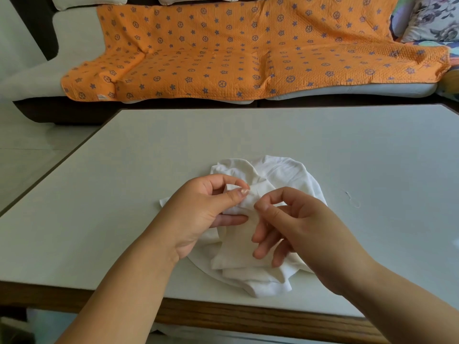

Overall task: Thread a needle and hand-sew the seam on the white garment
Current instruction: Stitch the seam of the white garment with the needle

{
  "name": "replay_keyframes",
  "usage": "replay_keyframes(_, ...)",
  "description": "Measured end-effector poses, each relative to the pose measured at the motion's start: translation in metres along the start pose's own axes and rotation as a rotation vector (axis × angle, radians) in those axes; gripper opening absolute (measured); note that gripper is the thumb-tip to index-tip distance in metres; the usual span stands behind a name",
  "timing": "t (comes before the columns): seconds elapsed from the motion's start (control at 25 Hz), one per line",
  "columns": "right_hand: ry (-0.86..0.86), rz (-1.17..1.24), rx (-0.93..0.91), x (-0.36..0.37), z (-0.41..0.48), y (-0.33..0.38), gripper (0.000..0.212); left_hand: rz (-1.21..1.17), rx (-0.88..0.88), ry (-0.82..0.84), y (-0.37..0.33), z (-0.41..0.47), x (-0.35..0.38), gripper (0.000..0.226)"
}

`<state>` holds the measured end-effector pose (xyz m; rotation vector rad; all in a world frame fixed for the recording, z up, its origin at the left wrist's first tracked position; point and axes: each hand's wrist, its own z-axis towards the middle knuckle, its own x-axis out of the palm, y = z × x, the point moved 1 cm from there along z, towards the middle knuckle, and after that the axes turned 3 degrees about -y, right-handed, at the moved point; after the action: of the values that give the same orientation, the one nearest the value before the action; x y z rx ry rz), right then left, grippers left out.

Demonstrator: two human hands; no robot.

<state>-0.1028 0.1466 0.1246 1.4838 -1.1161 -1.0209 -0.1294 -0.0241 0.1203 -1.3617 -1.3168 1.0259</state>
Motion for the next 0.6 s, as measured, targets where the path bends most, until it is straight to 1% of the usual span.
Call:
replay_keyframes(0.2,-0.019,-0.043,-0.008,-0.0007,0.0054,-0.0031,0.014,-0.016,-0.003,0.0,-0.001,0.0005,0.0008,0.009)
replay_keyframes(0.48,-0.023,-0.061,-0.024,-0.0014,0.0053,-0.0045,0.011,0.001,0.005,-0.001,0.0001,-0.0011,0.0001,0.009)
replay_keyframes(0.6,-0.026,-0.072,-0.015,-0.0015,0.0065,-0.0058,0.011,0.015,0.02,-0.004,0.0007,-0.0013,0.0003,0.013)
